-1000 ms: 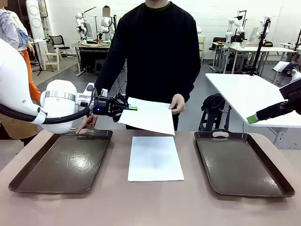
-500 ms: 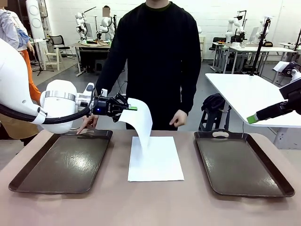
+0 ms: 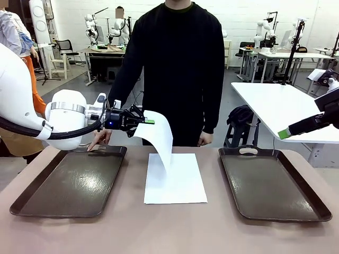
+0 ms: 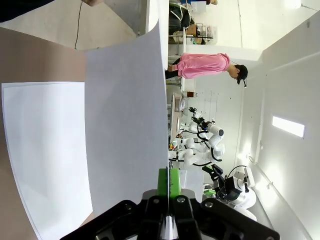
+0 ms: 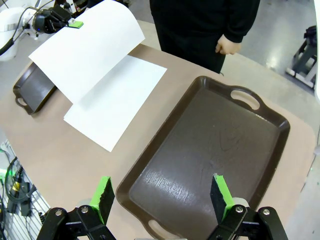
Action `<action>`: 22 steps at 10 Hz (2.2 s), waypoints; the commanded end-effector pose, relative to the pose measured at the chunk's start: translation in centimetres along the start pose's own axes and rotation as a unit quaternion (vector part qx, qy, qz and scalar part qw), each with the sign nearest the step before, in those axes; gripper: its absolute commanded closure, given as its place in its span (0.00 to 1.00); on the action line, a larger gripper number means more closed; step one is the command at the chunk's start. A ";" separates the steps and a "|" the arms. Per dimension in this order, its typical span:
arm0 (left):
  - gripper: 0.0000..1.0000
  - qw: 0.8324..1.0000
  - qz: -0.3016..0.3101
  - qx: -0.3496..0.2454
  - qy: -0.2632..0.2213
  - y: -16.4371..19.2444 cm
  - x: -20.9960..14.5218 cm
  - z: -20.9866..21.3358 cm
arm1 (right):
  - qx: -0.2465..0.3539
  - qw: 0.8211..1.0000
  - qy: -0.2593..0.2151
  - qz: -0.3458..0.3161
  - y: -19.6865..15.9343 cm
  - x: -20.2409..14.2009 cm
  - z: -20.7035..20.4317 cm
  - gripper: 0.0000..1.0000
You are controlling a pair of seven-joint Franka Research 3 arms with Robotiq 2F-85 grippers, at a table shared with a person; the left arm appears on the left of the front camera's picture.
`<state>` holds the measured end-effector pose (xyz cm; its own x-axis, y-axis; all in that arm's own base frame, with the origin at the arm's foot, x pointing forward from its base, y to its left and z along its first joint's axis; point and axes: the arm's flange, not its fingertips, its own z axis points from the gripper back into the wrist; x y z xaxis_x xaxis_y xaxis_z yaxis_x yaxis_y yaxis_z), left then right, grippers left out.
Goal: Sort the A4 documents.
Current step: Place the A4 Paper in the designated Handle tray.
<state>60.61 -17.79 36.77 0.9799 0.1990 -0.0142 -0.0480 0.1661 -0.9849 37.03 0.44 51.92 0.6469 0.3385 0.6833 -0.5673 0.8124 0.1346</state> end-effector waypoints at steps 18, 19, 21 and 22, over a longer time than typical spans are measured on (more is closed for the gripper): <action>0.99 0.992 -0.092 0.087 -0.018 0.0 -3.9 18.2 | 0.008 1.000 -0.003 -0.001 -0.1 0.0 -0.1 0.00; 0.99 0.991 -0.089 0.094 -0.018 0.9 -3.8 18.5 | 0.008 1.000 -0.003 -0.001 -0.1 0.0 -0.1 0.00; 0.99 0.990 -0.083 0.114 -0.030 2.0 -3.6 19.2 | 0.008 1.000 -0.003 -0.001 -0.1 0.0 -0.1 0.00; 0.99 0.989 -0.071 0.126 -0.030 3.0 -3.7 19.5 | 0.008 1.000 -0.003 -0.001 -0.1 0.0 -0.1 0.00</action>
<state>53.53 0.37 37.96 0.9672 0.2148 0.1360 0.0403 0.3985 -0.9163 37.02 0.45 51.92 0.6470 0.3390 0.6830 -0.5675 0.8124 0.1343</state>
